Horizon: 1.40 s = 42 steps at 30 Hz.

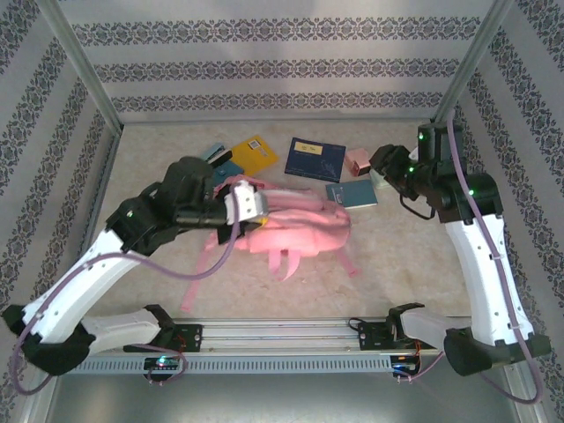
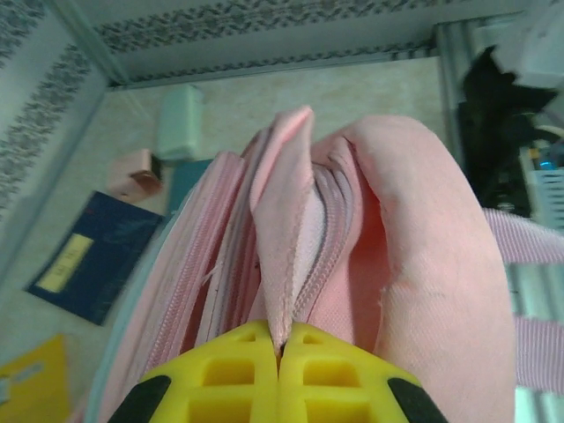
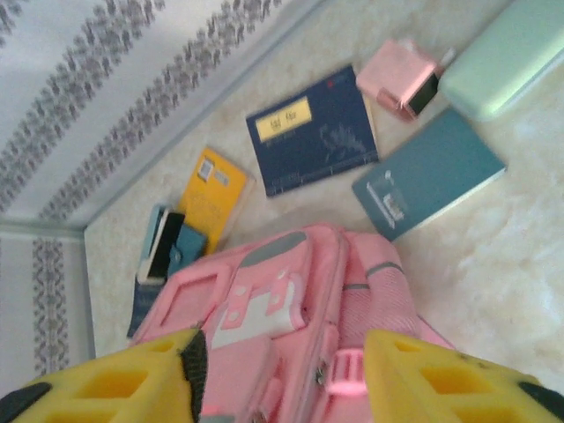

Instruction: Pack books, pencil case, and school supplies into a backpack

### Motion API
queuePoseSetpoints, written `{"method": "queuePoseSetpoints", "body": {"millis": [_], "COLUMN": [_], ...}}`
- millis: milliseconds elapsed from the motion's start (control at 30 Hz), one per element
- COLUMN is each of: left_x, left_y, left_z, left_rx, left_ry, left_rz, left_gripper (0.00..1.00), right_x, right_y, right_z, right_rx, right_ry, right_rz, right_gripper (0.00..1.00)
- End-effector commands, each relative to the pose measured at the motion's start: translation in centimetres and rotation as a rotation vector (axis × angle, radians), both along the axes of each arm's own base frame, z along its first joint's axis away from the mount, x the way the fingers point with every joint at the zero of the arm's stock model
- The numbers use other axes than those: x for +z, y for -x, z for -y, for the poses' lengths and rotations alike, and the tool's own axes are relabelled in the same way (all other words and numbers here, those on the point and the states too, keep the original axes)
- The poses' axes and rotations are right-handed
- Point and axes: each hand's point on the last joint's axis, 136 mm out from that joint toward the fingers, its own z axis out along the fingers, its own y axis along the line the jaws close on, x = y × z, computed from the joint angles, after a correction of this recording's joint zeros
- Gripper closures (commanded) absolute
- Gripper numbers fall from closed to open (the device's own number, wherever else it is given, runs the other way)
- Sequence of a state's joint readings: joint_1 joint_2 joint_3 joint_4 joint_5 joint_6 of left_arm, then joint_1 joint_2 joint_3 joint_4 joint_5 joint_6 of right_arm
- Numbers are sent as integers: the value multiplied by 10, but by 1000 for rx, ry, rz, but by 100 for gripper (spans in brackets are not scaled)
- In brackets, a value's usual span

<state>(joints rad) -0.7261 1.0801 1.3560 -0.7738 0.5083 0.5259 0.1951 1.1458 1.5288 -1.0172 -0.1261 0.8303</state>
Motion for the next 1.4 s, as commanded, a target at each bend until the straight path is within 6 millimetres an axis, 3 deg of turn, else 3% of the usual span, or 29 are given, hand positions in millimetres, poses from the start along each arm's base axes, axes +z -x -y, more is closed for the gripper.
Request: {"method": "queuePoseSetpoints", "body": {"millis": [0, 100, 300, 433, 467, 500, 533, 667, 733, 933, 967, 1067, 1133, 1267, 1367], "left_x": [13, -2, -19, -29, -30, -29, -28, -23, -20, -17, -16, -6, 7, 42, 71], "left_y": [26, 44, 62, 65, 65, 65, 65, 64, 65, 62, 61, 55, 48, 16, -9], "left_z": [3, -3, -21, -21, -20, -19, -19, -19, -18, -12, -12, -14, -19, -41, -57], "left_rx": [-61, -67, -31, -31, -33, -32, -32, -32, -40, -58, -56, -29, 15, 229, 367], "left_ry": [138, 137, 134, 120, 122, 129, 134, 145, 155, 159, 156, 164, 176, 209, 226], "left_rz": [-96, -176, -204, -256, -264, -264, -263, -255, -257, -257, -252, -198, -140, 32, 183], "left_gripper": [100, 100, 100, 100, 100, 100, 100, 100, 100, 100, 100, 100, 100, 100, 100], "right_x": [-43, -81, -148, -180, -191, -203, -215, -247, -253, -244, -240, -228, -216, -174, -117], "right_y": [-1, 1, 9, 7, 9, 12, 15, 12, 7, -26, -31, -35, -31, -29, -45], "right_z": [-36, -57, -62, -53, -49, -48, -48, -59, -58, -71, -72, -72, -72, -92, -99], "right_rx": [149, 193, 172, 126, 112, 104, 99, 63, 13, -47, -55, -73, -74, -9, 40], "right_ry": [-87, -176, -176, -116, -102, -103, -119, -351, -446, -772, -807, -834, -832, -863, -864], "right_rz": [-101, -228, -487, -535, -561, -585, -612, -609, -567, -384, -360, -340, -337, -315, -203], "right_gripper": [41, 39, 40, 37, 28, 9, 3, 2, 2, 7, 17, 74, 96, 100, 100]}}
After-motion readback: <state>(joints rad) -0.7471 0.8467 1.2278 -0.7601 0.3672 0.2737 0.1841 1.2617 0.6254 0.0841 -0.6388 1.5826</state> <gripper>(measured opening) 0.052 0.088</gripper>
